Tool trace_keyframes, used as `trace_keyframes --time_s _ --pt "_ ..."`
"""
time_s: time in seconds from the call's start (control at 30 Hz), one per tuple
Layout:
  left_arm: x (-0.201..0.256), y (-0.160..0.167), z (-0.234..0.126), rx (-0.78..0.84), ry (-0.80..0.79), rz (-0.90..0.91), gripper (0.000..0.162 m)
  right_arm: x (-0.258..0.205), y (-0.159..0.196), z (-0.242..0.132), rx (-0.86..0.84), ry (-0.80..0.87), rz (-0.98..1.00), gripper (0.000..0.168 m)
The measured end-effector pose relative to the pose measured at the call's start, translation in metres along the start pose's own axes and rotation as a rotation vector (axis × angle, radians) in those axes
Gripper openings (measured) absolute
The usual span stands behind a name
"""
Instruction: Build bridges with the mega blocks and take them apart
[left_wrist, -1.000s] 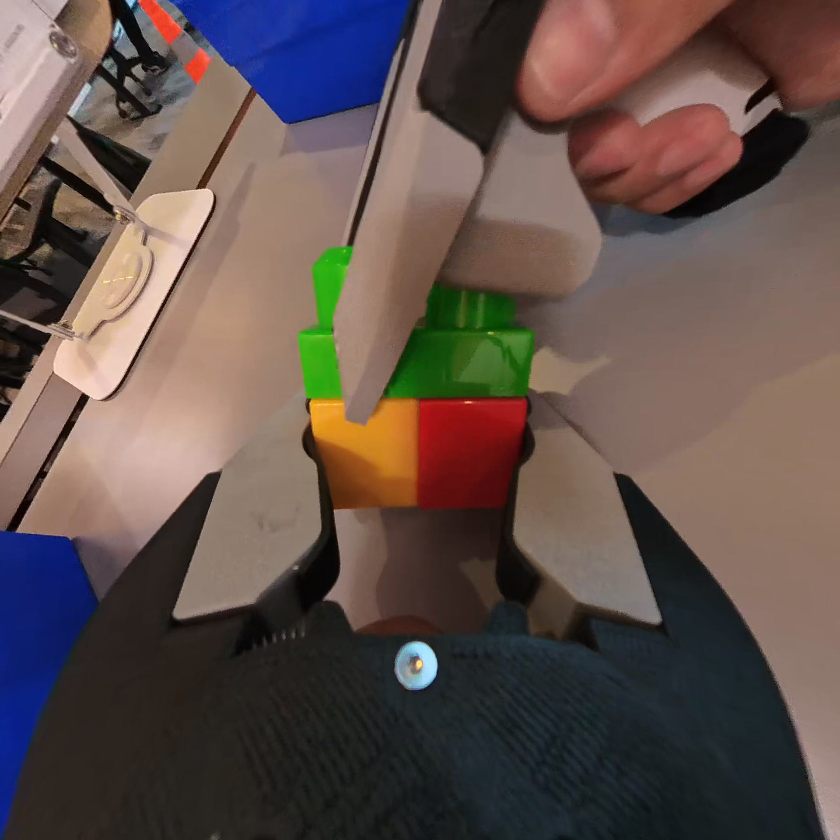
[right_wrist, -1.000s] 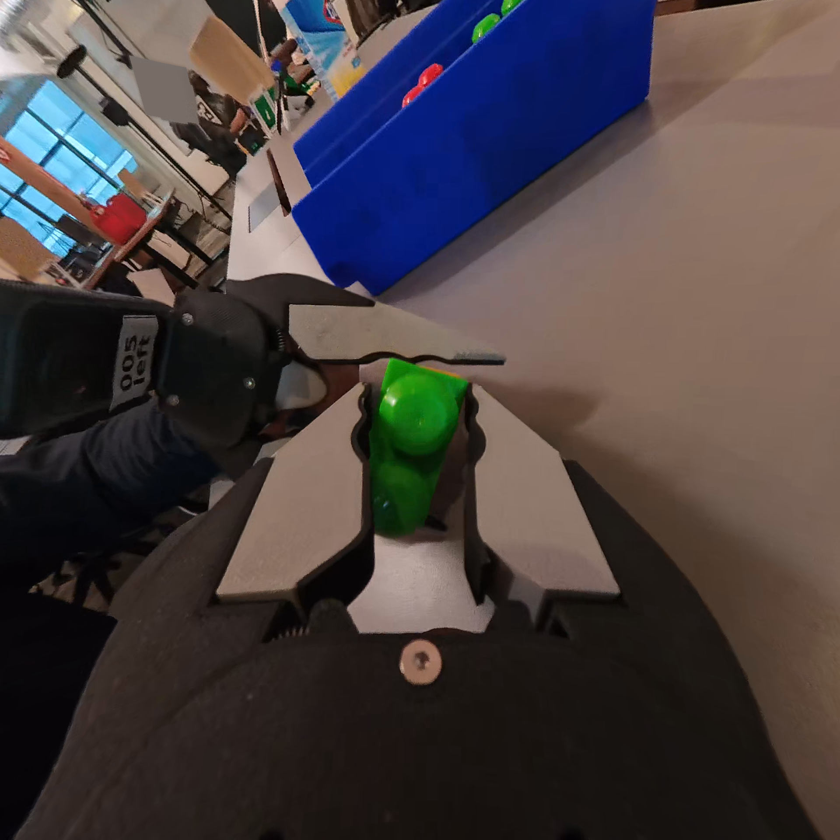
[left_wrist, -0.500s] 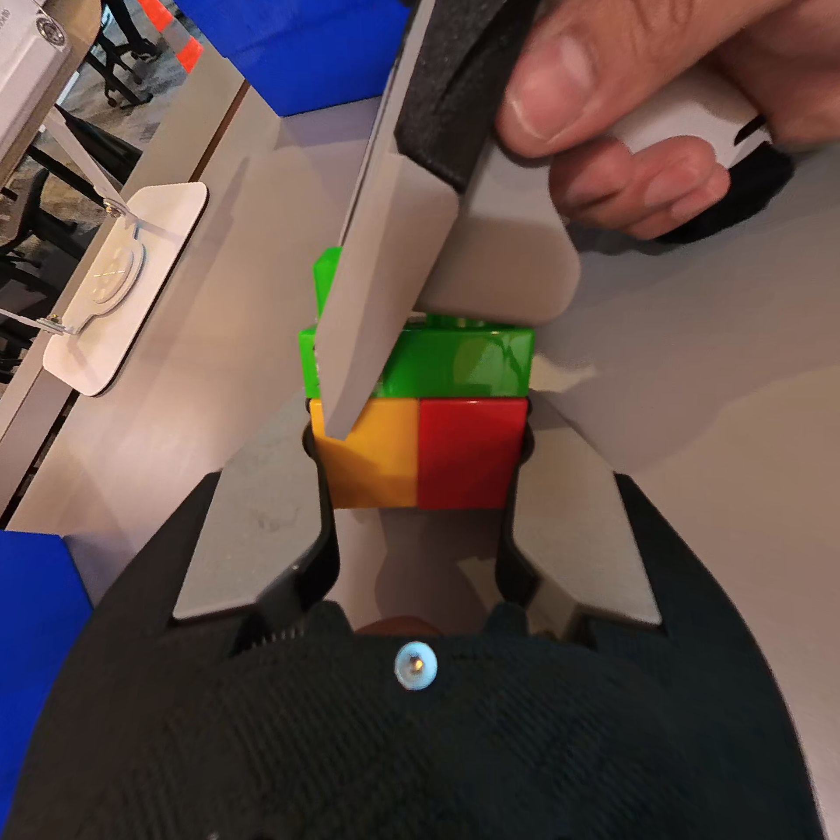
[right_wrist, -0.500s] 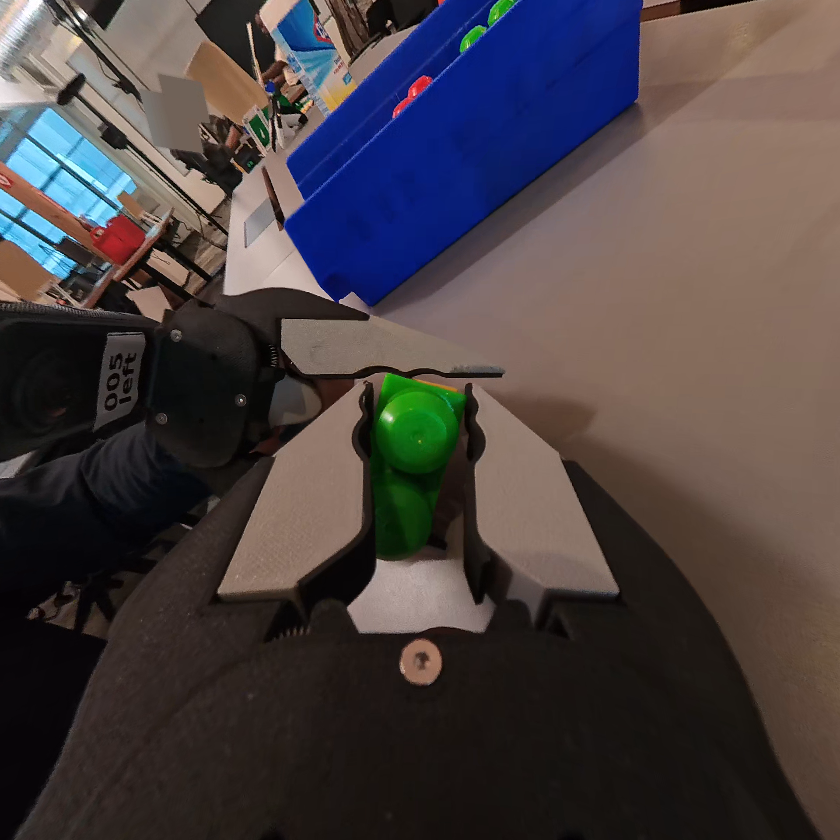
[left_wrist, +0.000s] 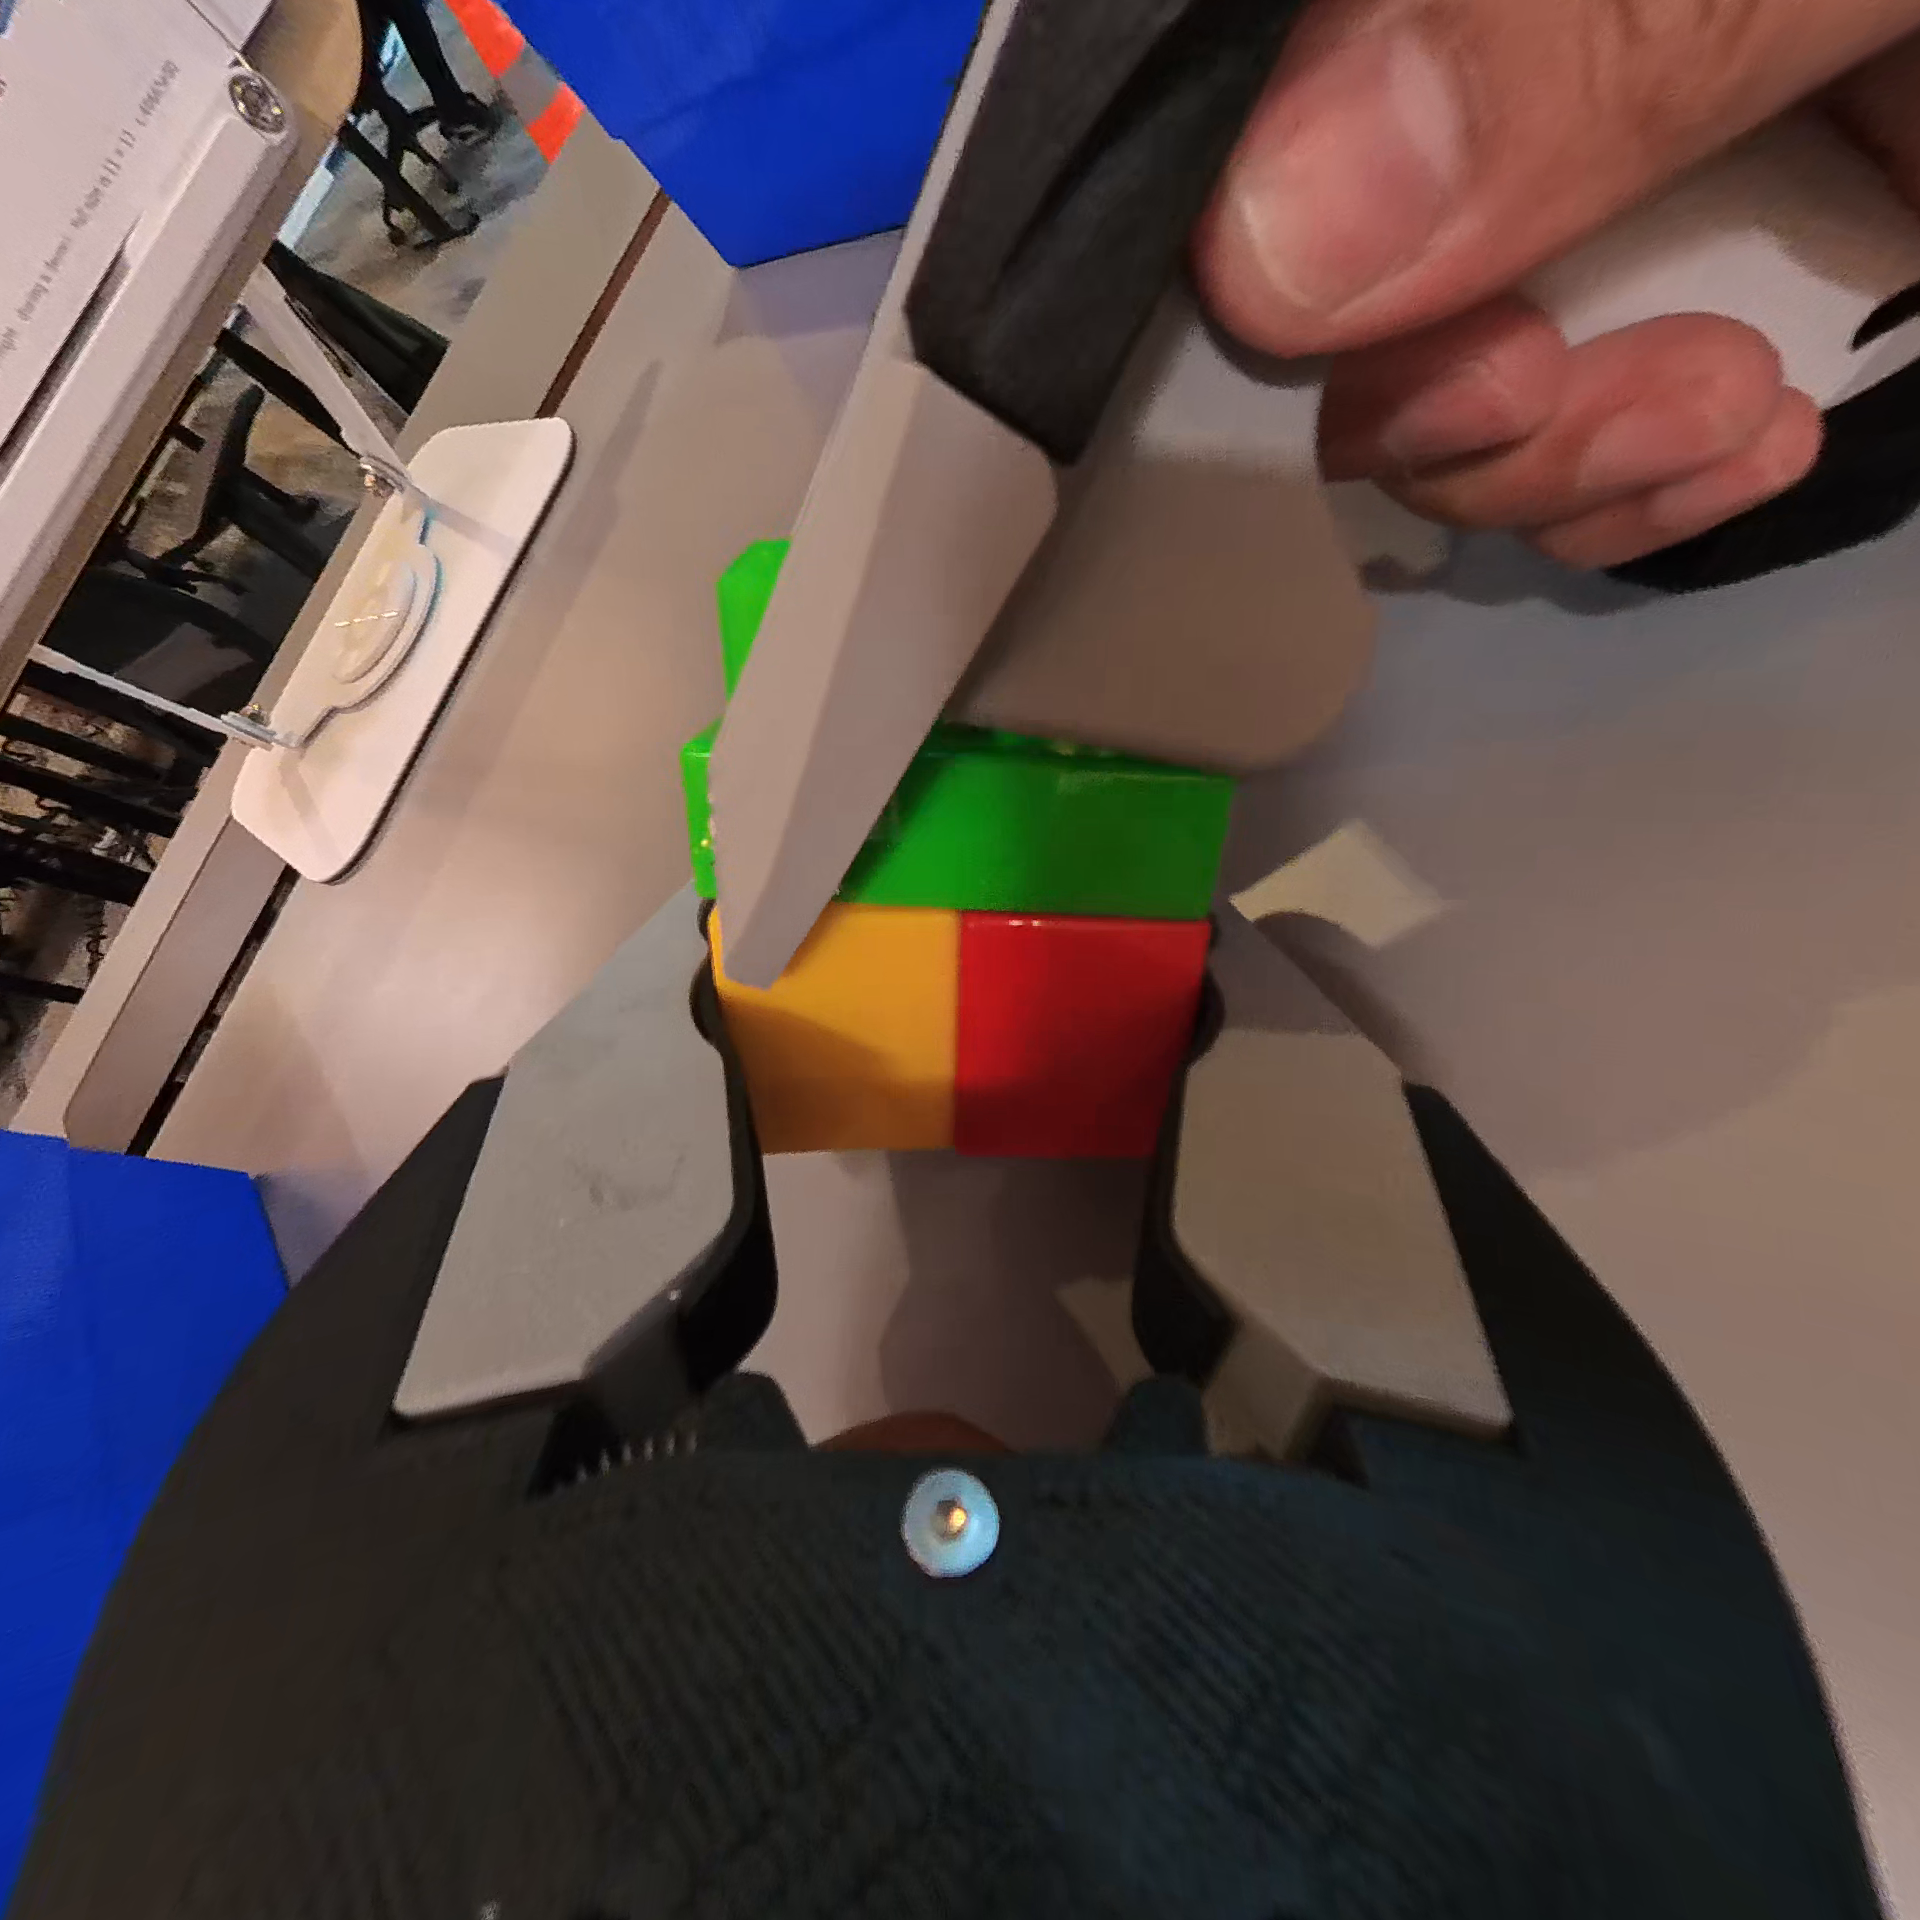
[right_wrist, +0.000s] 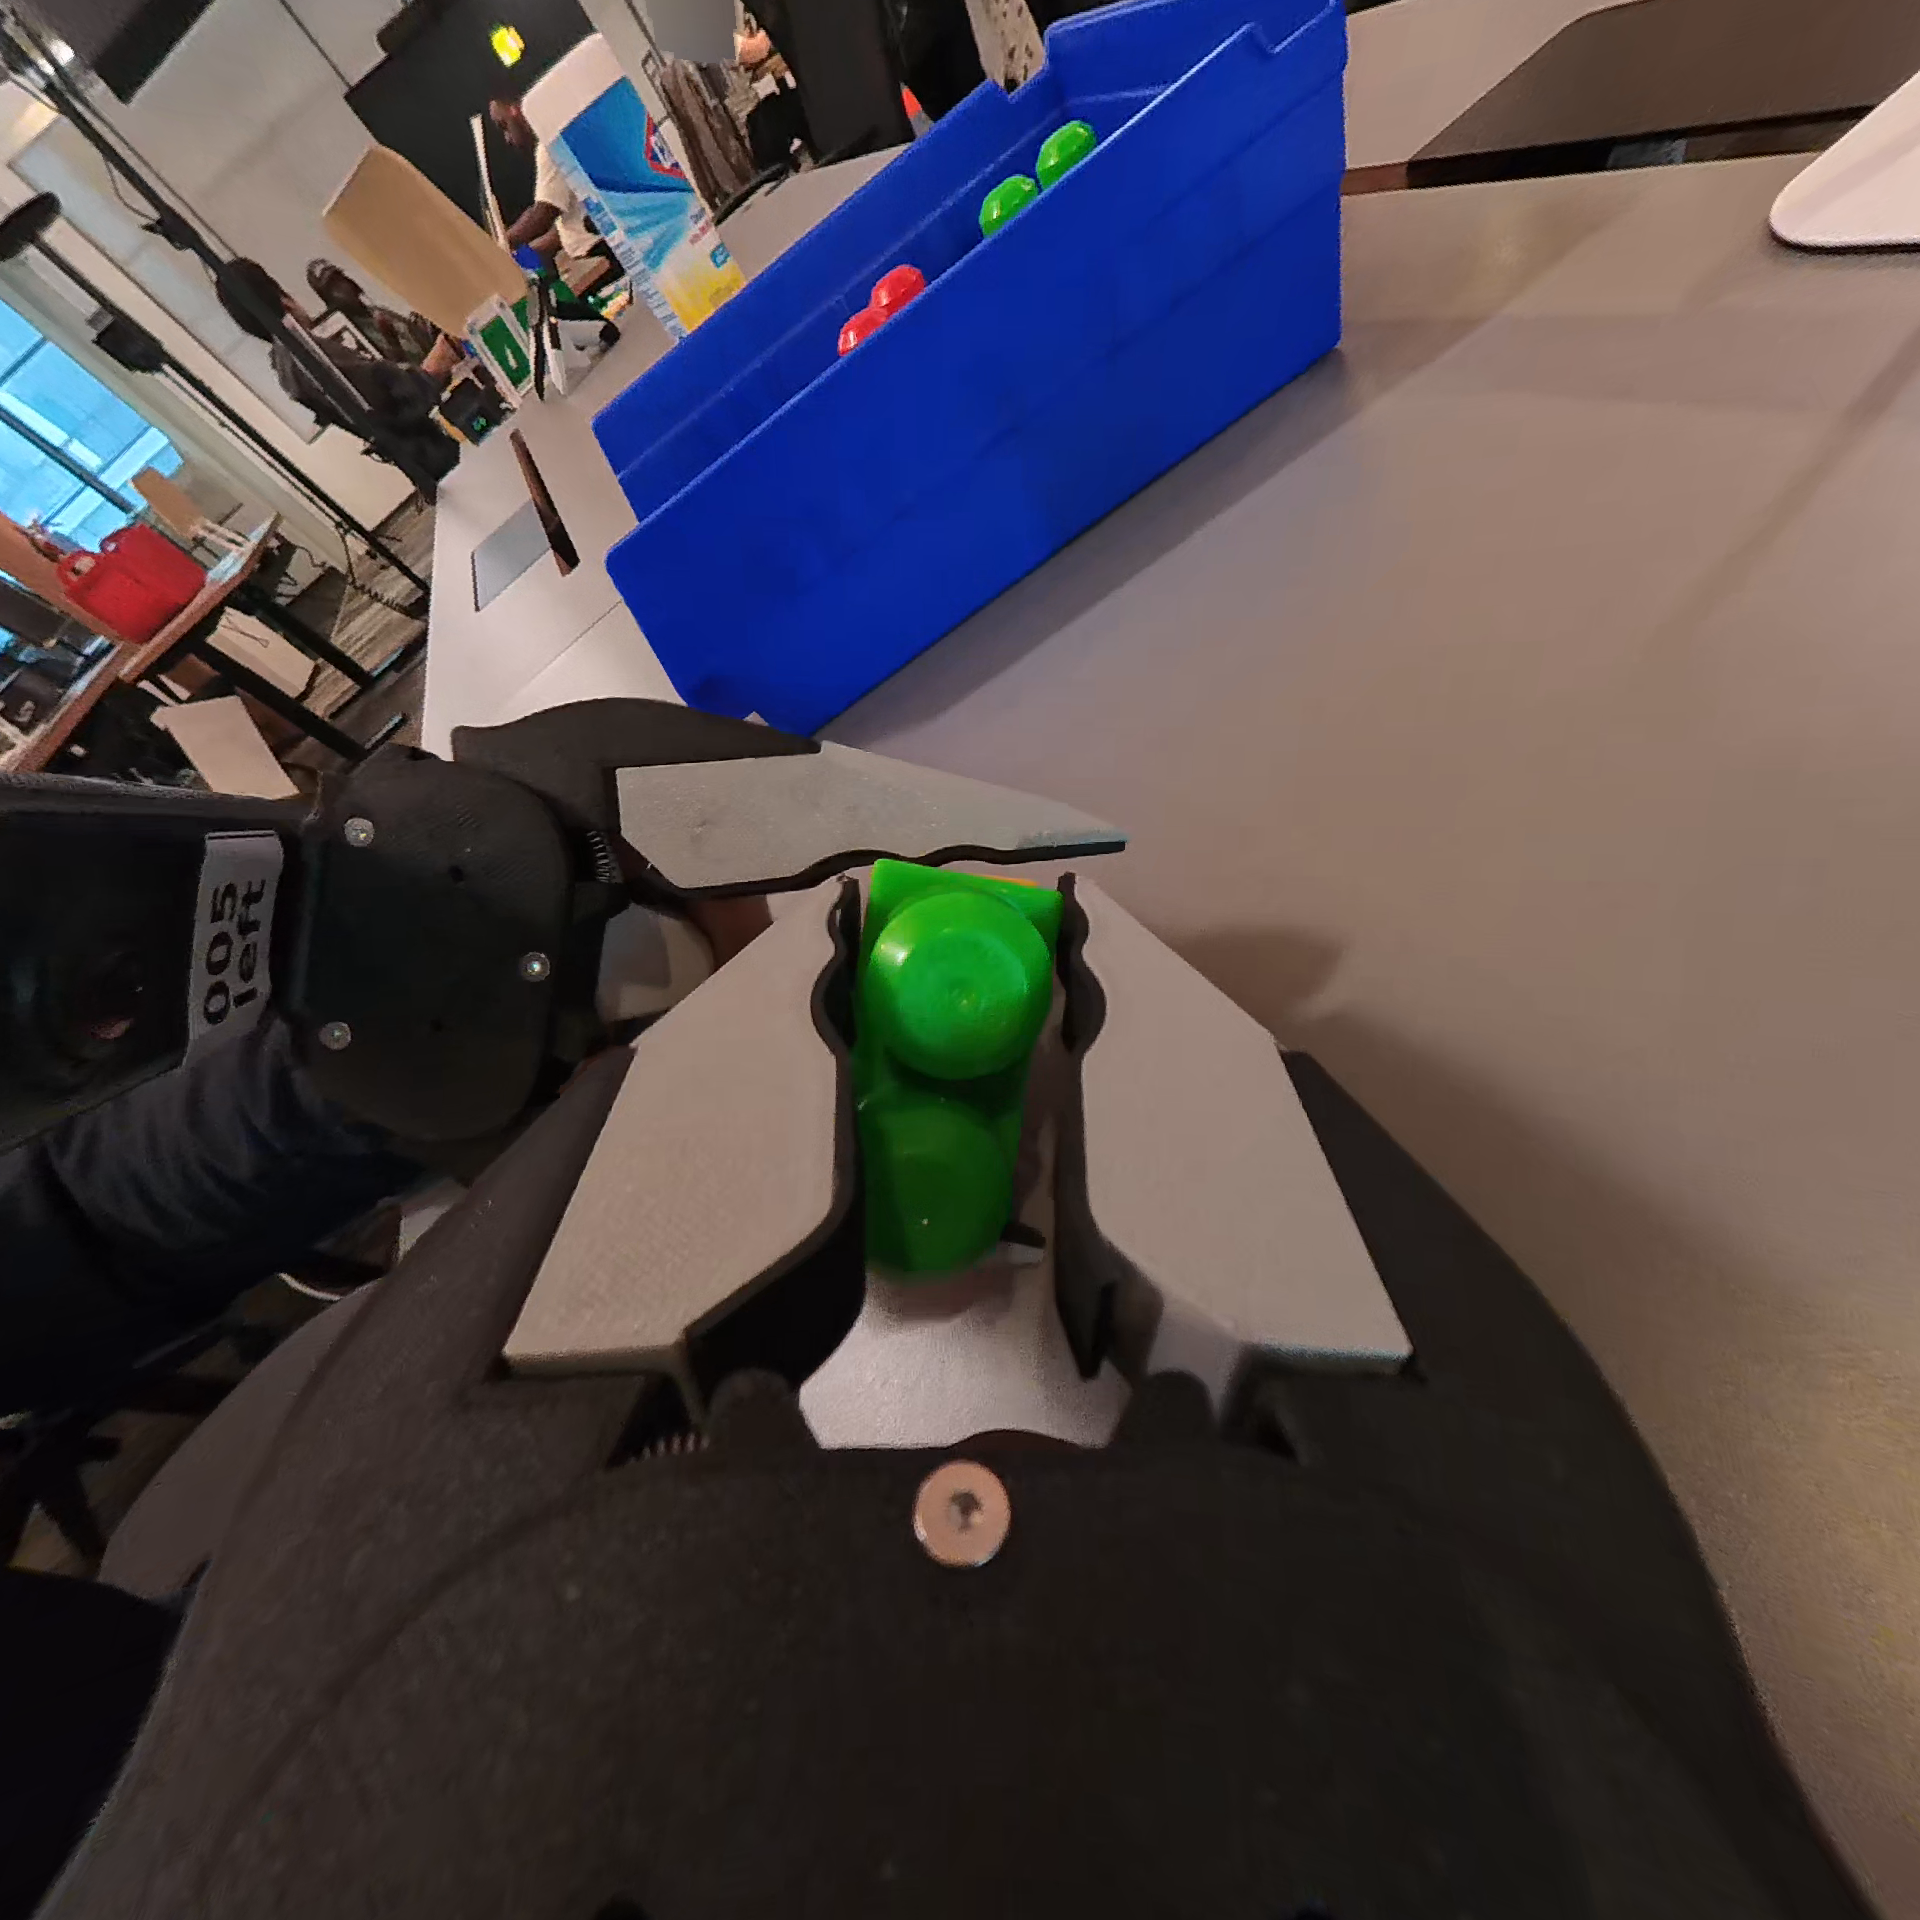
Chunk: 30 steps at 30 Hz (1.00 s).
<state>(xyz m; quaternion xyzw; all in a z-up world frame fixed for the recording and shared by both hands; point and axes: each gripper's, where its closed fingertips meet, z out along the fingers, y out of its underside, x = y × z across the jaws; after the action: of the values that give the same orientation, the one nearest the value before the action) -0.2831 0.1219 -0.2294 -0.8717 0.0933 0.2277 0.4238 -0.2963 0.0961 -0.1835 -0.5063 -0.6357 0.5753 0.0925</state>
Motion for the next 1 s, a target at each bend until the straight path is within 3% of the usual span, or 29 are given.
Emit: trace_keyframes --time_s 0.4,0.63,1.0 --pt "-0.002 -0.002 0.0 0.005 -0.003 -0.062 0.086 0.0 -0.005 0.001 0.043 -0.012 0.019 0.035" --pt "-0.007 0.004 0.0 -0.013 -0.04 -0.002 0.086 0.0 0.0 0.0 -0.003 -0.05 0.001 0.035" --pt "-0.026 0.014 -0.006 -0.029 -0.073 -0.067 0.085 -0.005 0.019 0.008 -0.112 -0.045 -0.06 0.037"
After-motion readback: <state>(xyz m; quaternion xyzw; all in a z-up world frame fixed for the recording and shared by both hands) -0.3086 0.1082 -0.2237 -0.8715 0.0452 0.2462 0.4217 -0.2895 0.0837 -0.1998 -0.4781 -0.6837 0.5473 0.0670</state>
